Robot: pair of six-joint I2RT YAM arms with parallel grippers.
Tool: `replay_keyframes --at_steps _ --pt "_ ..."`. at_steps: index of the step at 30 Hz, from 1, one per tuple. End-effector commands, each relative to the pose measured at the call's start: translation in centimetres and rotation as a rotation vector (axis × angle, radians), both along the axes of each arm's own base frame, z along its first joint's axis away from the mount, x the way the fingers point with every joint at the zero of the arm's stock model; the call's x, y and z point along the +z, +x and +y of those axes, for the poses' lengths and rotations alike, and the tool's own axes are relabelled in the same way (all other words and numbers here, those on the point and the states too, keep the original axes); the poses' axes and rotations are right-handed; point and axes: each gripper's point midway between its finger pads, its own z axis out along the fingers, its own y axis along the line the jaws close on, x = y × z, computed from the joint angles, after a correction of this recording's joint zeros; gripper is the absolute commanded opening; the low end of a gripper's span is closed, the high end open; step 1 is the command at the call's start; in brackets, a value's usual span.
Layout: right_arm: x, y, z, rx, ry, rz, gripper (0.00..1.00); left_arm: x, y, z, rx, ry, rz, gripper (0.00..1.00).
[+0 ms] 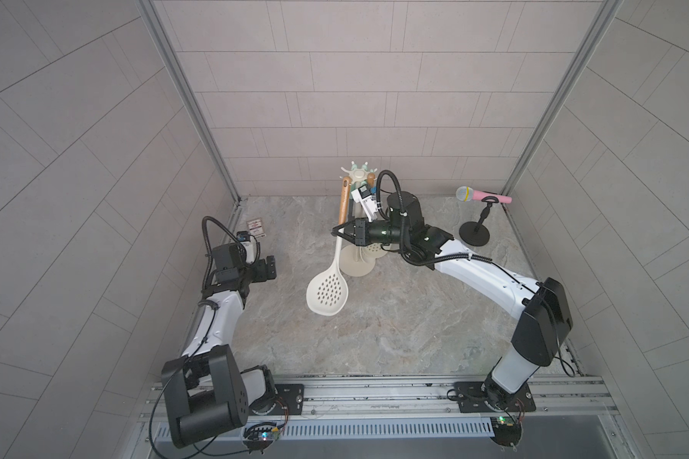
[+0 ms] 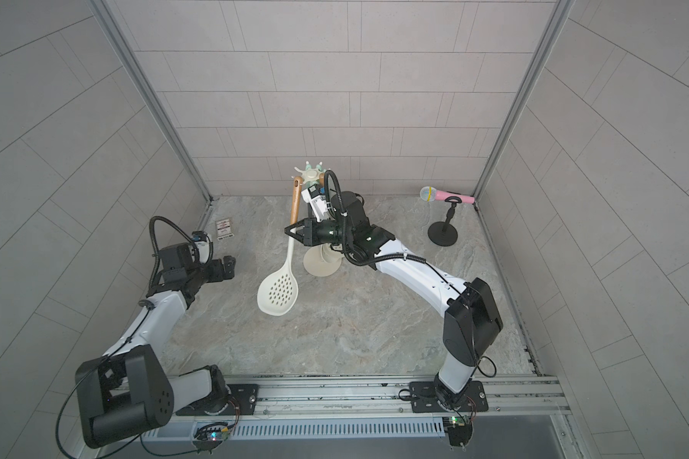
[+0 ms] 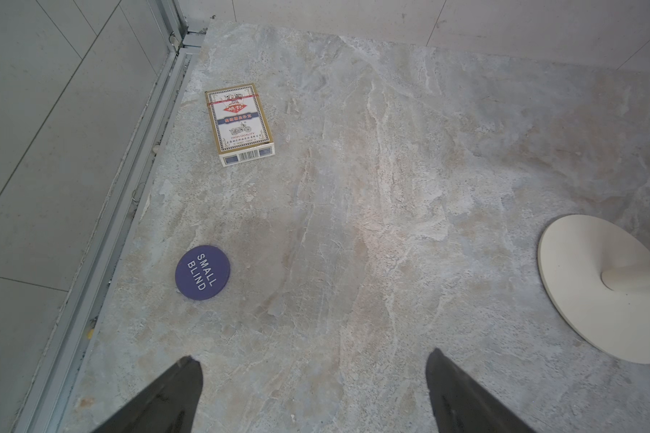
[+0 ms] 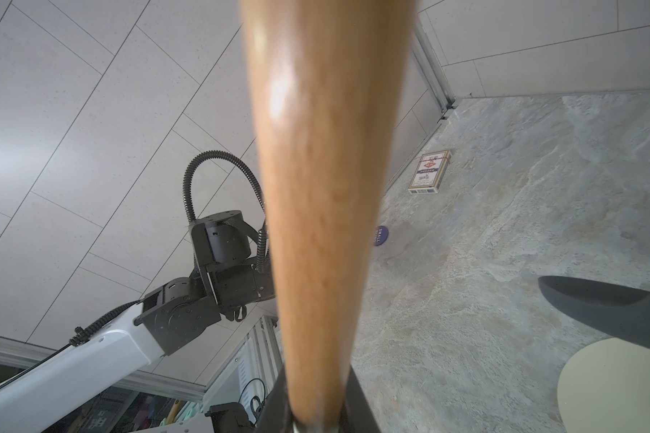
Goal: Hang the skimmer on the kitchen utensil rack
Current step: Hang the skimmer on the rack.
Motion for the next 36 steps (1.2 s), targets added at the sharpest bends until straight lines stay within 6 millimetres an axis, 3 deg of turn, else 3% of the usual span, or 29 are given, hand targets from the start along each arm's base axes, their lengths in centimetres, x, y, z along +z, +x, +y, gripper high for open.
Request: replay_keyframes --at_steps 1,14,36 --pt "3.7 -0.8 0.2 0.045 0.072 -0.055 0.0 0.8 0.4 0.2 -0.006 0.005 -0.014 1.0" --pt "3.9 -2.2 1.7 0.101 0.041 -0.068 0.0 0.8 0.4 0.3 -0.005 0.007 -0.013 1.0" --pt "3.6 -1.8 -0.4 0.011 0.034 -0.071 0.0 0.6 0.2 0.3 -0.008 -0.003 -0.008 1.0"
